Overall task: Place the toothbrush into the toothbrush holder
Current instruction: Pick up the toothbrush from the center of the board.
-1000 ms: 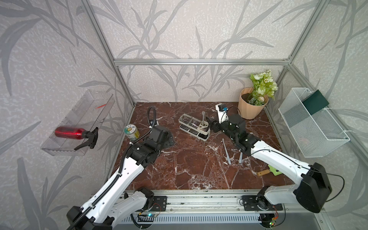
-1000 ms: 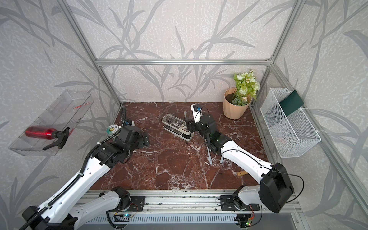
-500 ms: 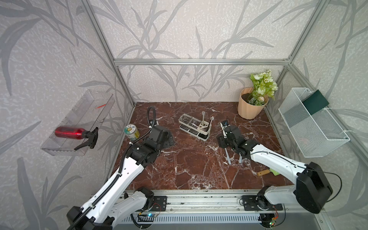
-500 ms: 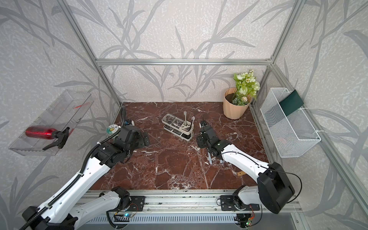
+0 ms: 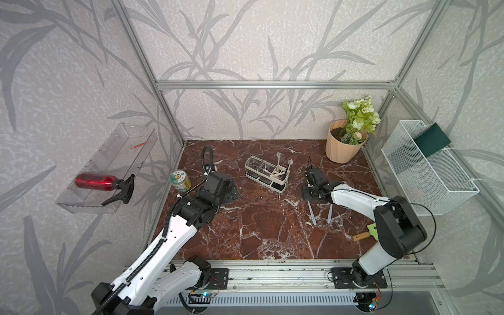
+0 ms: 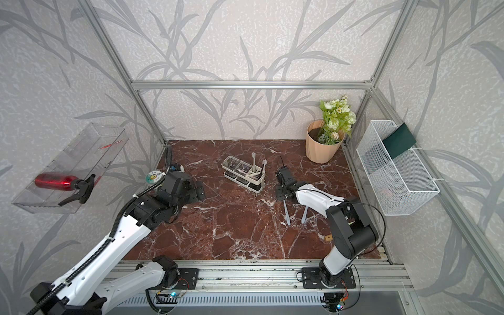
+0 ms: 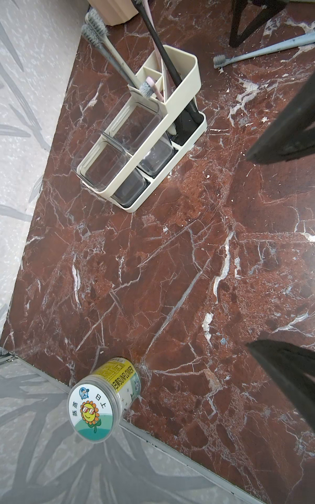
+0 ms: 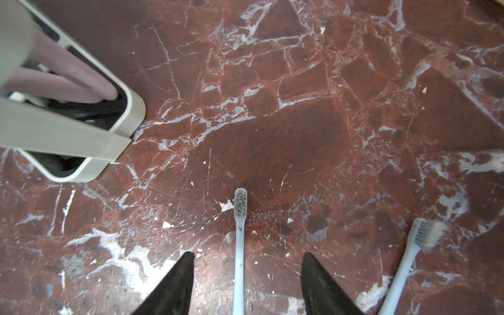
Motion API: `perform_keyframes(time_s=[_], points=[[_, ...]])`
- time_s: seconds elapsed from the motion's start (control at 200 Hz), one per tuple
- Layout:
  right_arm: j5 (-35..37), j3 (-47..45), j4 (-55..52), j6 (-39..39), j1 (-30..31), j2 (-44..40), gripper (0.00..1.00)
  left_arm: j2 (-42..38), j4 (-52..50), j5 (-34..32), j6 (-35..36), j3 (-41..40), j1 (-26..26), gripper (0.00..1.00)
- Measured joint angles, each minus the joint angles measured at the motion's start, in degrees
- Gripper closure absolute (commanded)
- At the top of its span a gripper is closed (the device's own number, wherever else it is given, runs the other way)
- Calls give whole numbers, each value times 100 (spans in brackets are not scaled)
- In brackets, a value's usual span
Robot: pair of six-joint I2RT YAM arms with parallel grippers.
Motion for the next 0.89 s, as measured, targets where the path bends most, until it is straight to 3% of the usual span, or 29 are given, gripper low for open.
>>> perform_keyframes(time_s=[0.36,0.895], points=[[-328,317,-173,70,-238,721,59,2,0,35,0,0,33,1],[-411,767,-258,127,-295,1176,70,7,4,92,-2,0,109,1]])
